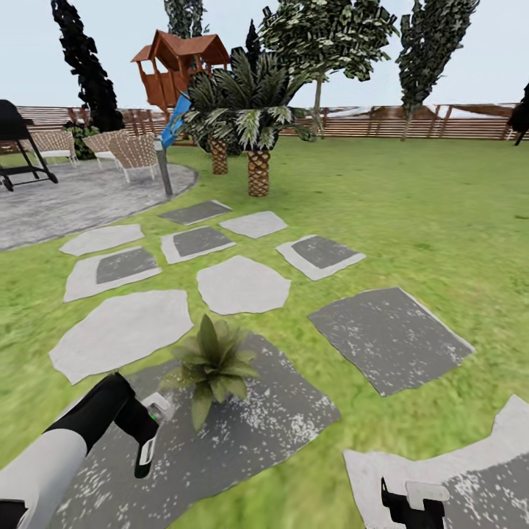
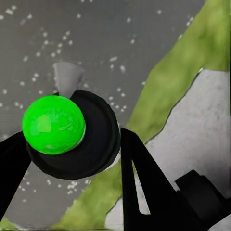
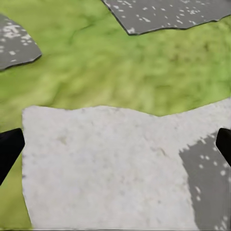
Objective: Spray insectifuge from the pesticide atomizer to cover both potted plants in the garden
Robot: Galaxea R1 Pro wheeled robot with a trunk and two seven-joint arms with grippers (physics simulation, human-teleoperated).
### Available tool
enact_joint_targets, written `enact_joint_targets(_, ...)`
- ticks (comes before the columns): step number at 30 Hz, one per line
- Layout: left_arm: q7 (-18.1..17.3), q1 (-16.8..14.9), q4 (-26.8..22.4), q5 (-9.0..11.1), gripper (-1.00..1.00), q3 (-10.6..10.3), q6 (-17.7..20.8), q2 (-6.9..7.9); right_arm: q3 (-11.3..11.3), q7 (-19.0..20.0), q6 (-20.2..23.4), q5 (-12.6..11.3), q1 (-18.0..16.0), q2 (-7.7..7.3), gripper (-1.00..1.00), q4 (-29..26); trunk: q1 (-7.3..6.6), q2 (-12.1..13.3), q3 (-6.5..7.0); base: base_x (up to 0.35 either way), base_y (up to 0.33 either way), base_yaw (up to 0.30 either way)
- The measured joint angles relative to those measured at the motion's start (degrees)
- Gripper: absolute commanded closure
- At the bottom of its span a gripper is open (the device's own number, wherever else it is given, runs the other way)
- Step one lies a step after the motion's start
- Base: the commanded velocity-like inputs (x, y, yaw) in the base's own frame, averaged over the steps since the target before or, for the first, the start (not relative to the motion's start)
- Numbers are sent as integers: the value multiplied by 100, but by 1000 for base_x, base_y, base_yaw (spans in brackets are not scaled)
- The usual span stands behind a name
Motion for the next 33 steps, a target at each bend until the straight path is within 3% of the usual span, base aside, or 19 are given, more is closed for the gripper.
enact_joint_targets(9, 159, 15, 18, 7, 100, -1, 175, -37, 0, 0, 0, 0, 0, 0, -100, 0, -1, 0, 0, -153, -174, 277)
enact_joint_targets(25, 346, 21, 33, 15, 100, 3, 270, -81, 0, 0, 0, 0, 2, 0, -100, 3, -5, 0, 0, 196, -219, 50)
enact_joint_targets(33, 346, 37, 89, 13, 100, -4, 274, -15, -1, 1, 1, 0, 1, 0, -100, 6, -3, 0, 0, 112, -78, 154)
